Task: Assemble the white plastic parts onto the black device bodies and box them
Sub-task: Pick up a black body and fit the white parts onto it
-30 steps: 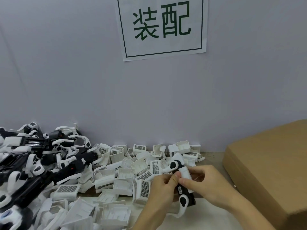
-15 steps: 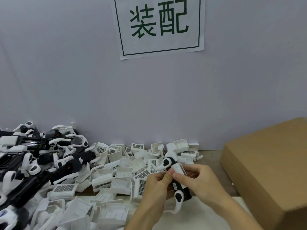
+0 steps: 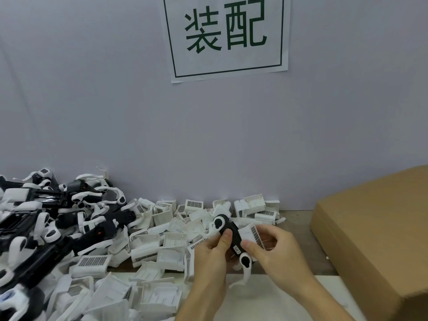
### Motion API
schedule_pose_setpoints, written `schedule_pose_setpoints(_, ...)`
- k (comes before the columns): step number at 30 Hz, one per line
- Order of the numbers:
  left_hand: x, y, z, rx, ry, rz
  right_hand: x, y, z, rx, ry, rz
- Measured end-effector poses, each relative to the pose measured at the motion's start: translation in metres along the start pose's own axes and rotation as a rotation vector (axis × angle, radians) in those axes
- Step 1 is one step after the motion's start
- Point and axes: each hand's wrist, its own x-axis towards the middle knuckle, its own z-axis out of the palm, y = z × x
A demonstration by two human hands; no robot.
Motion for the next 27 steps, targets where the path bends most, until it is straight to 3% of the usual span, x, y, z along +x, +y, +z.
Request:
schedule_pose_setpoints(6,-0.001,-0.003,0.002,-0.003,-0.052,0.001,0.003,0.002,-0.013,0.129,0.070,-0.014)
schedule_pose_setpoints(10,-0.002,-0.005,0.004,0.058,-0.135,0.018,0.001,-0.001,-0.010,0.151,-0.058,-0.020)
schedule_pose_setpoints(20,-0.001,-0.007,0.002,0.106,-0.249,0.012,0.000,-0.002,-0.014,0.142,-0.181,-0.019)
schedule_pose_setpoints(27,0.000,-0.009,0.000,0.121,-0.246,-0.022,-0.001,0.003,-0.010,0.049,-0.142,-0.034)
